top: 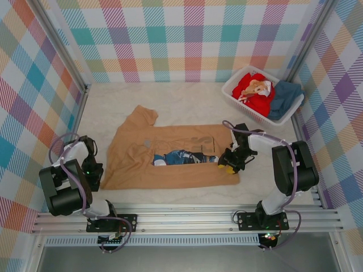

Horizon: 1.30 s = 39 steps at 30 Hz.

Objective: Fold and stack the t-shirts

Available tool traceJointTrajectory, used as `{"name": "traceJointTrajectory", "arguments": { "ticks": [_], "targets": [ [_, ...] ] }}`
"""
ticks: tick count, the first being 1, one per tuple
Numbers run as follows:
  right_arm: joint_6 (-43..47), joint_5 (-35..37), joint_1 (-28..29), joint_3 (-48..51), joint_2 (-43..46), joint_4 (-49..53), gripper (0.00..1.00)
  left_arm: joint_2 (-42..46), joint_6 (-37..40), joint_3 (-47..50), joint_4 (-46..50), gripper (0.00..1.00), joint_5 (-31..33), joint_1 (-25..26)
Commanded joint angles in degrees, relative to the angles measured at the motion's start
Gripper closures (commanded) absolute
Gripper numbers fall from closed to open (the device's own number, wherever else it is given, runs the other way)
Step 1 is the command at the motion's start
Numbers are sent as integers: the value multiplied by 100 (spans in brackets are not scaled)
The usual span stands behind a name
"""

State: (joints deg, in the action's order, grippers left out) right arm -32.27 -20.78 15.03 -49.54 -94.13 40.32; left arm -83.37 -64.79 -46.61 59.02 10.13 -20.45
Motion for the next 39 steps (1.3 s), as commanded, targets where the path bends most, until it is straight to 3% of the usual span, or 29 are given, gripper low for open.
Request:
{"name": "traceJointTrajectory", "arguments": {
  "ticks": [1, 4, 6, 10, 15, 20, 25, 35, 39],
  "targets": [
    [151, 179, -8, -162, 177, 371, 58, 146, 434, -740, 293, 56, 559, 294],
    [168, 247, -6, -295, 394, 518, 57, 100, 933, -1375, 94, 56, 550, 998],
    [177, 286, -9, -337, 513, 541, 57, -78, 1543, -1548, -679, 59, -179, 1339],
    [169, 326, -8, -369, 686, 442, 57, -995, 2237, -2212, -1016, 60, -1107, 1904],
    [58, 346, -9, -422, 711, 361, 58, -2026, 2598, -2863, -925, 62, -1638, 2271],
    [-71, 311, -13, -425, 651, 259, 59, -2548, 2771, -3248, -1152, 59, -1769, 2476],
    [-87, 339, -9, -399, 650, 252, 60, -2945, 2728, -3546, -647, 61, -1462, 2656],
    [-159, 336, -6, -293, 694, 167, 61, -3106, 2823, -3666, -233, 76, -960, 2721],
    [-165, 347, -8, -284, 702, 155, 62, -3165, 2823, -3665, -286, 89, -1019, 2746]
  ]
}}
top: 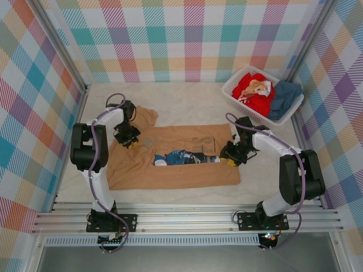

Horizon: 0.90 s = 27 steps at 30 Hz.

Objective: Fold and stack the t-shirts

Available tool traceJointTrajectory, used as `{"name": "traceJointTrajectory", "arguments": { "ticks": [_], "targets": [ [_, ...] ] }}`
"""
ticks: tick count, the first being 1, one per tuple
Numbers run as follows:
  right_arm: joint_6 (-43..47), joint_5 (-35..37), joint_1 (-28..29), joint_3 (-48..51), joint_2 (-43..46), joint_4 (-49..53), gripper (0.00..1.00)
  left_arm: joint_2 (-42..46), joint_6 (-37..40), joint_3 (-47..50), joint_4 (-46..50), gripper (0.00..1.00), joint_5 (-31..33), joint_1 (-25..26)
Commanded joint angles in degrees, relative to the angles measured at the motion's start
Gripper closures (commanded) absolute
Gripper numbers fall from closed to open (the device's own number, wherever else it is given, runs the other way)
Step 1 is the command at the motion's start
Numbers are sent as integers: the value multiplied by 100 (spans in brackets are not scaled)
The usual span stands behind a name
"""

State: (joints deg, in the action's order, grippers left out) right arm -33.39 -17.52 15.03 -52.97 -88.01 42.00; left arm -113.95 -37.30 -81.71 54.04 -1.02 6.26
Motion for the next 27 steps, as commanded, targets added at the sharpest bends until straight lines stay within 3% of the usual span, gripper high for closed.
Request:
{"name": "traceJointTrajectory", "arguments": {
  "ticks": [1, 2, 17, 22, 27],
  "targets": [
    [-39, 25, -9, 59, 91, -16, 62, -103, 67, -169, 218, 95, 143, 95],
    [-44, 20, -9, 59, 98, -13, 62, -73, 54, -189, 221, 100, 216, 110],
    [-63, 87, -13, 122, 126, 18, 64, -149, 284, -1084, 929, 100, 1112, 420],
    [-63, 73, -9, 111, 178, 39, 63, -127, 250, -1066, 1025, 70, 1307, 467],
    [-37, 132, -11, 146, 297, 76, 64, 531, 126, -863, 968, 64, 1323, 796]
  ]
}}
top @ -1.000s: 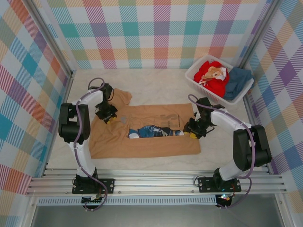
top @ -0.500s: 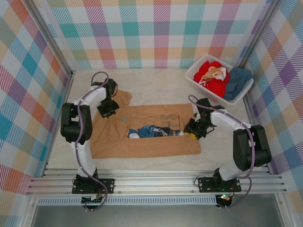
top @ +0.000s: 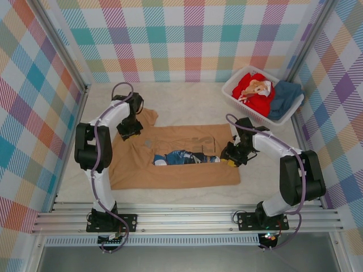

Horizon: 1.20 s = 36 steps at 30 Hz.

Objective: Fold and stack the t-shirts

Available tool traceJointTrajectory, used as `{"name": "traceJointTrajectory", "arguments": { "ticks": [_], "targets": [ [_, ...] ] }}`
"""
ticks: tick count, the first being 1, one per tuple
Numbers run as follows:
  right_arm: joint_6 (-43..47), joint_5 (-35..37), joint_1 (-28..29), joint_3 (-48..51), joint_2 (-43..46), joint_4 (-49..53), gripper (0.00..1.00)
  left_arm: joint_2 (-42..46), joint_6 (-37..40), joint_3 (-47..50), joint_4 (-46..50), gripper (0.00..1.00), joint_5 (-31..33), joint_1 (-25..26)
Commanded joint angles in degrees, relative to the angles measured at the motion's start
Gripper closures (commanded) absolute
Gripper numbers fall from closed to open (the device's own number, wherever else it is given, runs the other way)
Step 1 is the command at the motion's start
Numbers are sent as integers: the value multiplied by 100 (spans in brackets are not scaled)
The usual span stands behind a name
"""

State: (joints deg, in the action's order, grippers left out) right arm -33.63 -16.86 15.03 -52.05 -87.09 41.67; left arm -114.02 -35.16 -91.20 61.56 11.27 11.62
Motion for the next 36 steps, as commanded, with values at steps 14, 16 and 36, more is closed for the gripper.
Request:
{"name": "traceJointTrajectory", "arguments": {
  "ticks": [14, 16, 36],
  "targets": [
    [-611, 344, -26, 217, 324, 164, 67, 1986, -1002, 2099, -14, 76, -1070, 114],
    [-699, 349, -25, 176, 227, 121, 68, 1916, -981, 2144, -157, 76, -1184, -169],
    [-691, 1208, -369, -190, 80, 184, 76, 1531, -407, 1667, -1282, 74, -1008, -1313]
  ]
}}
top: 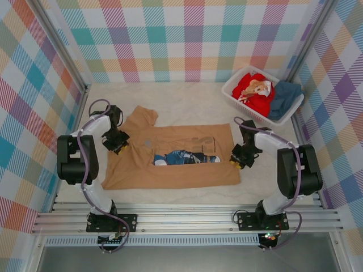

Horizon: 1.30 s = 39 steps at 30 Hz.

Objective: Fold and stack the t-shirts

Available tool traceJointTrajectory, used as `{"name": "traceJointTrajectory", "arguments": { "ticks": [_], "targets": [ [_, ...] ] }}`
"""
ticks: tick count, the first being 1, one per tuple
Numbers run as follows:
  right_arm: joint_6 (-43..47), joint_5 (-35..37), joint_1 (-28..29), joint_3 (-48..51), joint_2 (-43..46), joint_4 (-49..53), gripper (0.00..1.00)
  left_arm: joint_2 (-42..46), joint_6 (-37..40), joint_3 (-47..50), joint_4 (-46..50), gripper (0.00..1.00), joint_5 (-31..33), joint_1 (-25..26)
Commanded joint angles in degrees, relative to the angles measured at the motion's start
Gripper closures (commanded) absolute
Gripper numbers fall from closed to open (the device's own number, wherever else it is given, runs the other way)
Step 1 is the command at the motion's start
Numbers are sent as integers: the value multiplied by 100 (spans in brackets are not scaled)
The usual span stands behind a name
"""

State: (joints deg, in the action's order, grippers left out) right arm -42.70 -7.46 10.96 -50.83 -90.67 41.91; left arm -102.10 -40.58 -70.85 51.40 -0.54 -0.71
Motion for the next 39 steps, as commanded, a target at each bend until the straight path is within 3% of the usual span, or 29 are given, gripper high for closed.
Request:
{"name": "traceJointTrajectory", "arguments": {
  "ticks": [1, 4, 8, 11, 17, 23, 32, 39],
  "targets": [
    [386, 424, 38, -433, 555, 109, 75, 398, 161, -556, -344, 72, 237, -86],
    [958, 667, 30, -896, 490, -179, 70, 51, 273, -1270, -560, 67, 22, -103],
    [1355, 953, 36, -1819, -408, -513, 67, -803, 296, -2258, -904, 63, -470, -95],
    [1267, 1340, 55, -2627, -1201, -504, 66, -1279, 298, -2717, -1420, 61, -698, -88],
    [892, 2074, 301, -3420, -2180, -856, 64, -2242, 470, -3901, -1470, 60, -831, -69],
    [317, 2343, 370, -3671, -2750, -988, 63, -2582, 590, -4271, -1528, 61, -904, -43],
    [358, 2435, 380, -4324, -3429, -720, 64, -2698, 797, -4415, -1497, 60, -1027, 1],
    [282, 2432, 380, -4713, -3760, -174, 76, -2869, 786, -4606, -1429, 60, -1002, 53]
  ]
}}
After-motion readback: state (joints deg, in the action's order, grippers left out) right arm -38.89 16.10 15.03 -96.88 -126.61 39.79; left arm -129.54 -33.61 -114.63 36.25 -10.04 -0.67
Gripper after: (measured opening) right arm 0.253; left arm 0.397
